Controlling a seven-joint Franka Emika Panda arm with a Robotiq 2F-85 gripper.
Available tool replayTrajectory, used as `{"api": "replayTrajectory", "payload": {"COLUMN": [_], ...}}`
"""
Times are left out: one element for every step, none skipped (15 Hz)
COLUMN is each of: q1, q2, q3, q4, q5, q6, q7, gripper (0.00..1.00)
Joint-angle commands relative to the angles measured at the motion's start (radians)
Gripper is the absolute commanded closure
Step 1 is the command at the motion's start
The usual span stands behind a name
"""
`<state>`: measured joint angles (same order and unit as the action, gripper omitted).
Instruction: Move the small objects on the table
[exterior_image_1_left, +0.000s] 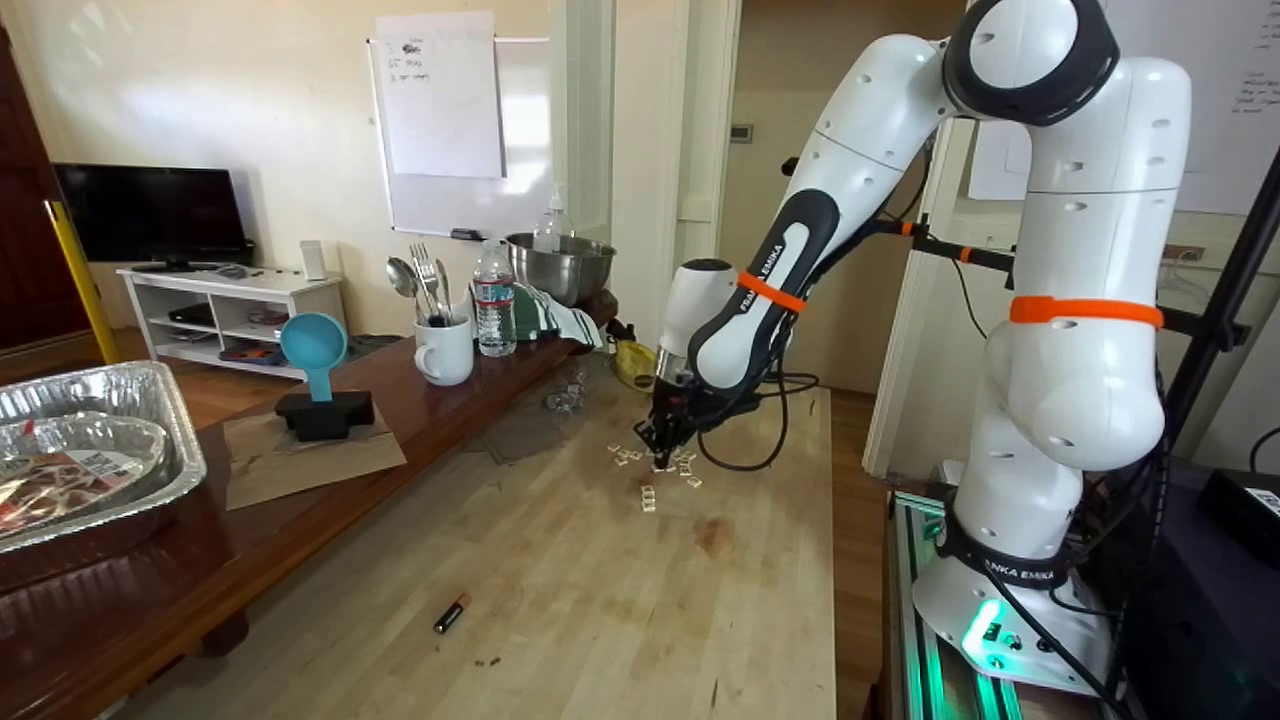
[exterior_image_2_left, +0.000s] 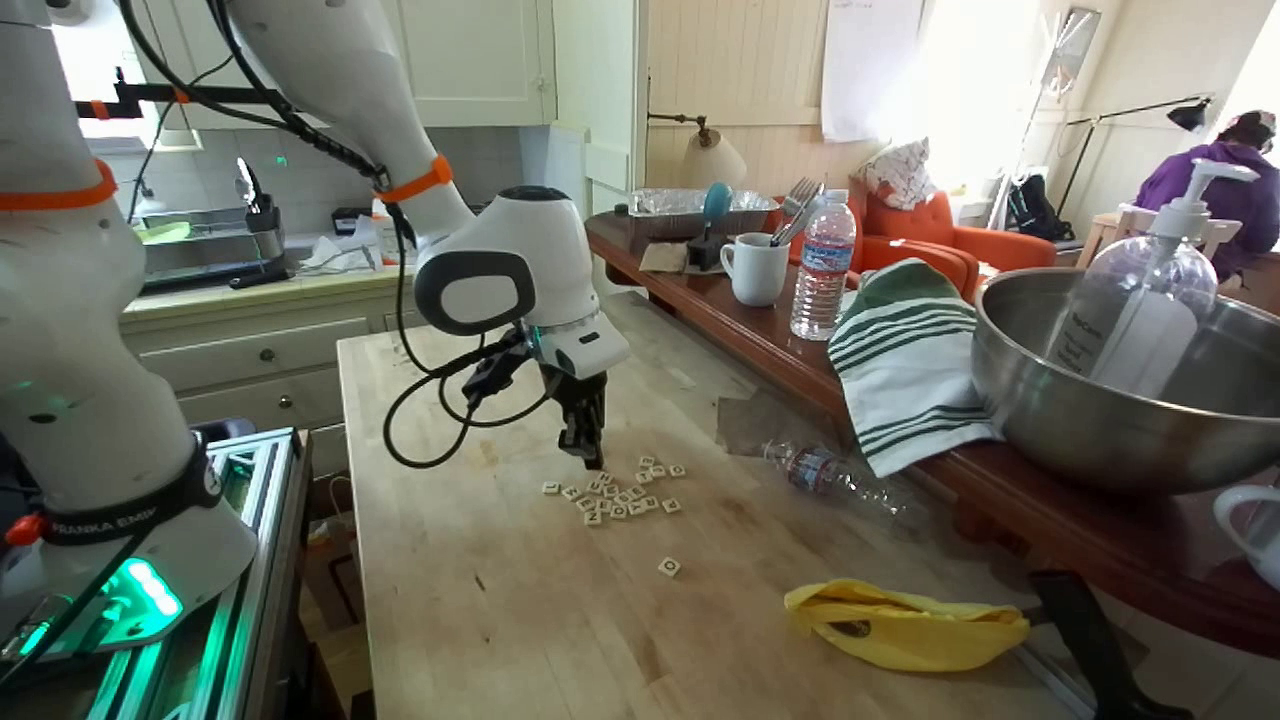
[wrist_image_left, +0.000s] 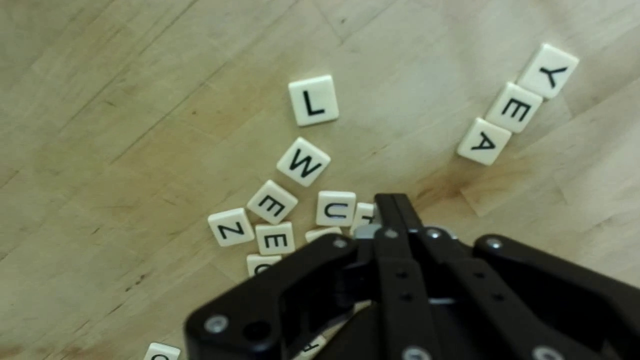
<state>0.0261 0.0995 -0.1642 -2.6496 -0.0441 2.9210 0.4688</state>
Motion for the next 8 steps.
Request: {"api": "replayTrajectory", "payload": {"q1": [0.002, 0.004, 0.006, 0.008, 0.01, 0.017, 0.023, 0.027], "q2": [0.025, 0.031, 0.036, 0.041, 0.046, 0.054, 0.061, 0.068], "q3": [-0.025, -0.028, -0.033, -0.037, -0.038, -0.048, -0.056, -0.059], "q4": [0.015, 0.019, 0.023, 0.026, 0.03, 0.036, 0.041, 0.046], "q5": [-0.067, -0.074, -0.084, -0.089, -0.091, -0.109, -0.12, -0.122], "q6": [0.025, 0.032, 0.032, 0.038, 0.038, 0.04, 0.042, 0.042], "q7": [0.062, 0.073, 0.083, 0.09, 0.093, 0.11, 0.124, 0.126], "gripper": [1.0, 1.0, 1.0, 1.0, 1.0, 1.0, 1.0, 1.0]}}
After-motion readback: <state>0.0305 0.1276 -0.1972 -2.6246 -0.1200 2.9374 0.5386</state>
